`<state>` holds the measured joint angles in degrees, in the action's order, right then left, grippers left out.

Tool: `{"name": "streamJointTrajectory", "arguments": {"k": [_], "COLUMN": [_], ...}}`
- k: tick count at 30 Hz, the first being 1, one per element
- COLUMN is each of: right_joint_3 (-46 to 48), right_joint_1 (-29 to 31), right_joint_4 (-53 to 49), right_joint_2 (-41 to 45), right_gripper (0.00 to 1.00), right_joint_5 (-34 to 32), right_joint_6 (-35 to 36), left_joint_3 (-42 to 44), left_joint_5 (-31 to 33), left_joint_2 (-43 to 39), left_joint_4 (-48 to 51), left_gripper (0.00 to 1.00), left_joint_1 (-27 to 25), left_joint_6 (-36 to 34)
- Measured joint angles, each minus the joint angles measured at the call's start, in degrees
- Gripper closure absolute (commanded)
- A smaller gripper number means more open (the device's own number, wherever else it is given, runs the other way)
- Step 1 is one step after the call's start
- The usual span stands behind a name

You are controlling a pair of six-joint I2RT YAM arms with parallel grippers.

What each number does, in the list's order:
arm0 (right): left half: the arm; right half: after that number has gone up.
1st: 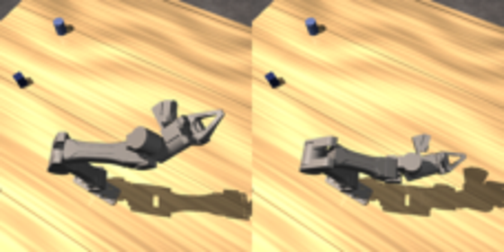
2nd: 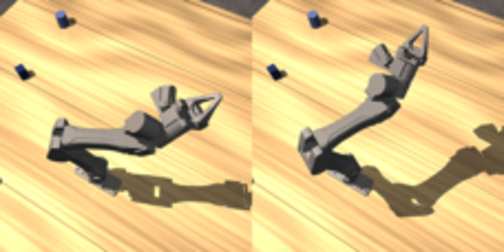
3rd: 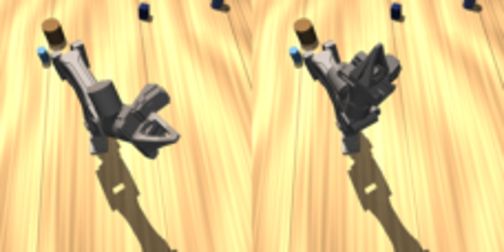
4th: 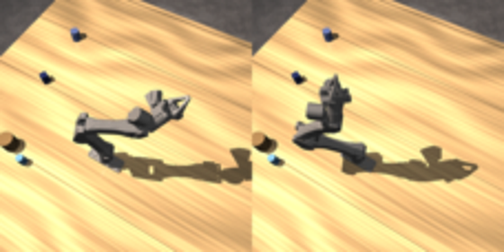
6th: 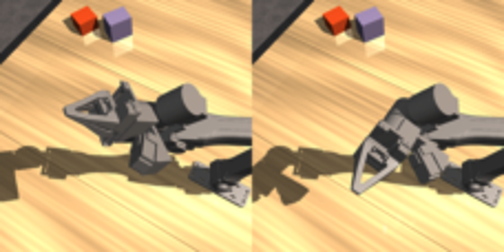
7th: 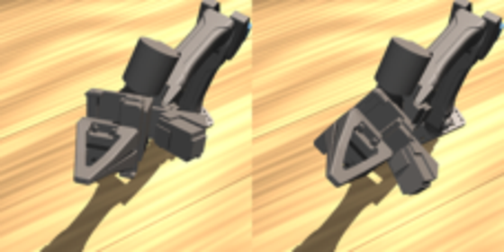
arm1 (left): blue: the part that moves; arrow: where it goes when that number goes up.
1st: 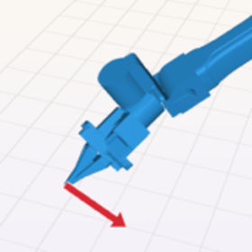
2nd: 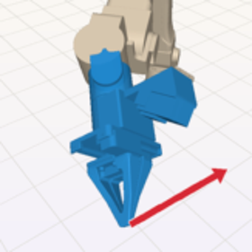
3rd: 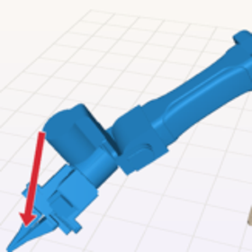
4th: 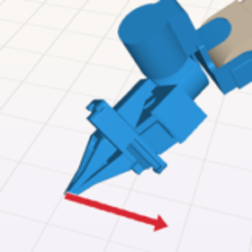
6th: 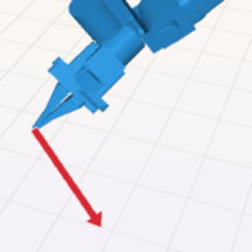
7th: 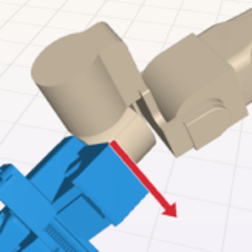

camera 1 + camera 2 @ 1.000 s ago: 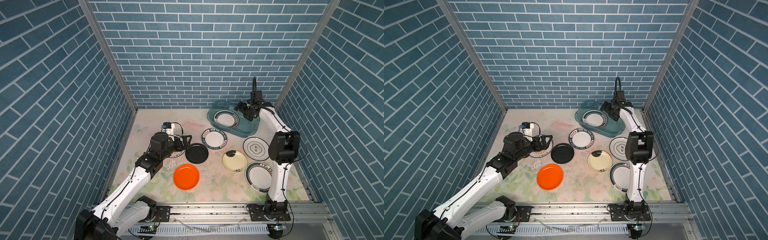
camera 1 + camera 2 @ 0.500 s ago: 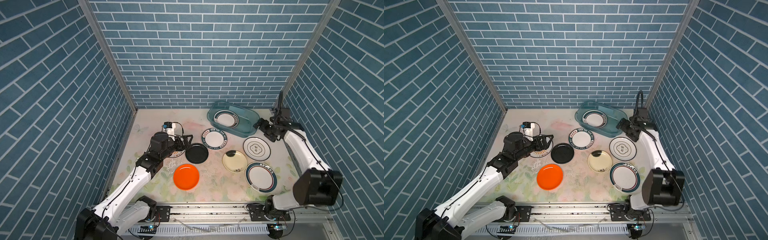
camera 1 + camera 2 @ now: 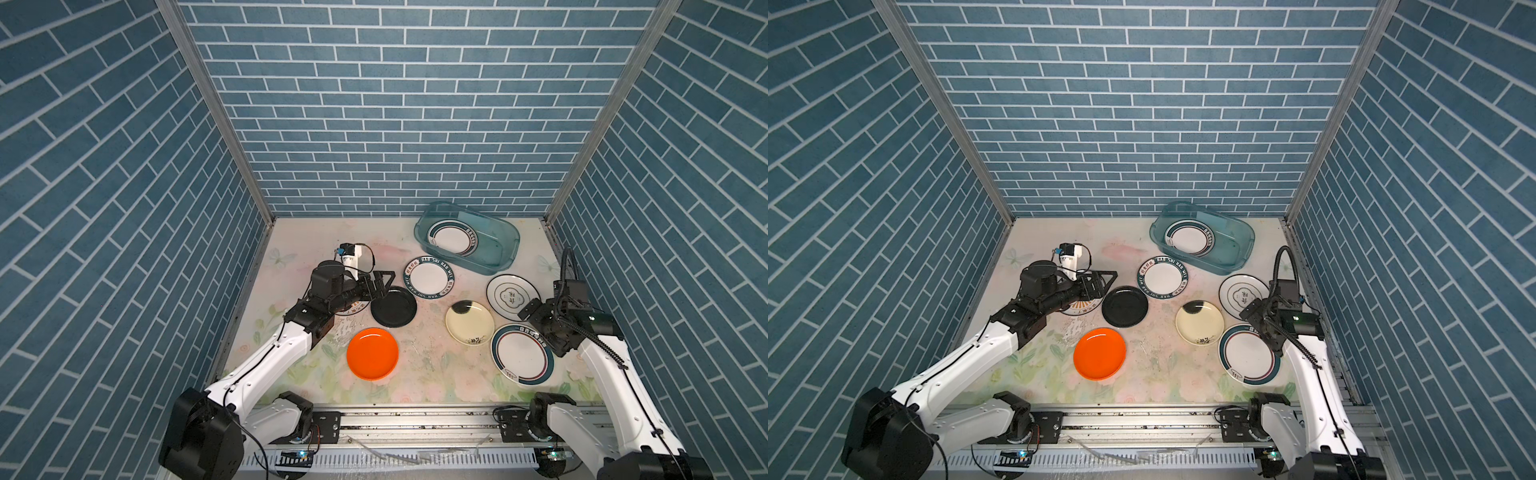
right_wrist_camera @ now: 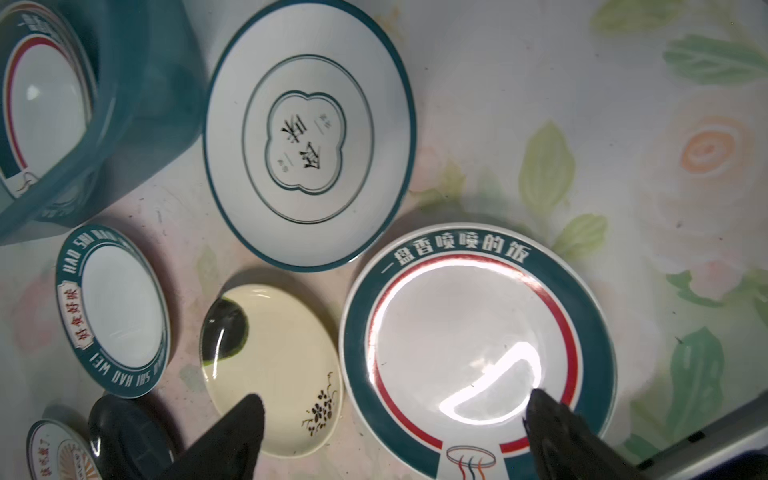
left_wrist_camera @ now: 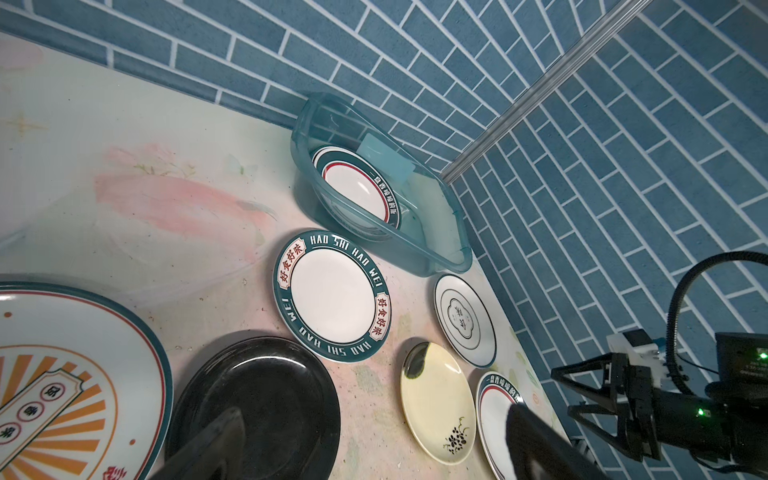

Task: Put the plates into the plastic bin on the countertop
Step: 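Lower the right gripper to the rim of another green-and-red-rimmed plate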

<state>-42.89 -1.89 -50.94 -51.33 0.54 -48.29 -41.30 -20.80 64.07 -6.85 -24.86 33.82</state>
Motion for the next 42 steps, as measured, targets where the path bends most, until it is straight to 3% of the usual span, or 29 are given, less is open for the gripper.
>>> {"name": "streamJointTrajectory", "arguments": {"k": [12, 23, 42], "right_joint_3": [7.76, 14.16, 19.12], "right_joint_1": [-7.02, -8.35, -10.23], "right_joint_4": [1.03, 2.14, 10.01], "right_joint_2": [0.68, 3.1, 4.44], "right_gripper": [0.02, 0.02, 0.07], "right_joint_5": [2.12, 1.97, 10.69], "right_joint_6": [-0.98, -0.92, -0.85], "left_joint_3": [0.09, 0.09, -0.81], "left_joint_5": [-0.33, -1.77, -1.79], "left_joint_2": [-0.02, 0.83, 2.93], "left_joint_4": [-0.59, -0.5, -0.33], "left_gripper": [0.0, 0.0, 0.01], "left_joint_1": [0.0, -0.02, 0.0], "left_joint_6": [0.24, 2.21, 3.32]}}
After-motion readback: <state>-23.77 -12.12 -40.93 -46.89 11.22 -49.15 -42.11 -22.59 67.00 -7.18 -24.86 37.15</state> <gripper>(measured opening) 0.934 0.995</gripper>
